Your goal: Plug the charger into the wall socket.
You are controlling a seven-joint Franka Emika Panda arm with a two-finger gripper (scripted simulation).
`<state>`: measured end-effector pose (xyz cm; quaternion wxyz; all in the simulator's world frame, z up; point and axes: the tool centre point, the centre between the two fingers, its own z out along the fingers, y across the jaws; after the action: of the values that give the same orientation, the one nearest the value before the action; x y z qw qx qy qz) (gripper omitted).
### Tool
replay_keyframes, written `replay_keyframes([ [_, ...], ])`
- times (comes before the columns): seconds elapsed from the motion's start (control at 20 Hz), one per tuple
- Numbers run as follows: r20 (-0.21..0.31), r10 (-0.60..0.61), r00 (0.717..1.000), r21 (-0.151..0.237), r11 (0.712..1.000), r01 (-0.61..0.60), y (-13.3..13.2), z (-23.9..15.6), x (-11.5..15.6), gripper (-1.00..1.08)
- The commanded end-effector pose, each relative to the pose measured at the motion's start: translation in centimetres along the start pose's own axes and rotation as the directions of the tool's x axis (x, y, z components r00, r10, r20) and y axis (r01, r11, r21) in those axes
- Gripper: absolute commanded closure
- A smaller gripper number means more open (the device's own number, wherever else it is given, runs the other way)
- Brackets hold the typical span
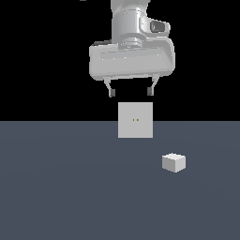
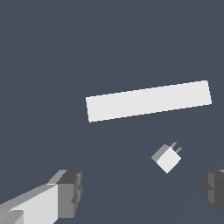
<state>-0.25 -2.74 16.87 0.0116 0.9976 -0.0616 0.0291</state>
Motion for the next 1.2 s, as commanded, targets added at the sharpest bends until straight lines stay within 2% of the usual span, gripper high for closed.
replay_keyframes([
  [0.0,-0.017,0.037,0.999,-0.007,0.999,-0.037,0.4,0.5,-0.1,-0.92],
  [0.25,-0.062,0.13,0.99,-0.024,0.991,-0.132,1.5,1.8,-0.5,-0.92],
  [0.5,-0.112,0.229,0.967,-0.037,0.971,-0.235,2.7,3.1,-1.0,-0.92],
  [0.8,-0.168,0.334,0.928,-0.046,0.937,-0.345,4.0,4.6,-1.5,-0.92],
  [1.15,-0.229,0.439,0.869,-0.049,0.886,-0.46,5.4,6.2,-2.2,-0.92],
])
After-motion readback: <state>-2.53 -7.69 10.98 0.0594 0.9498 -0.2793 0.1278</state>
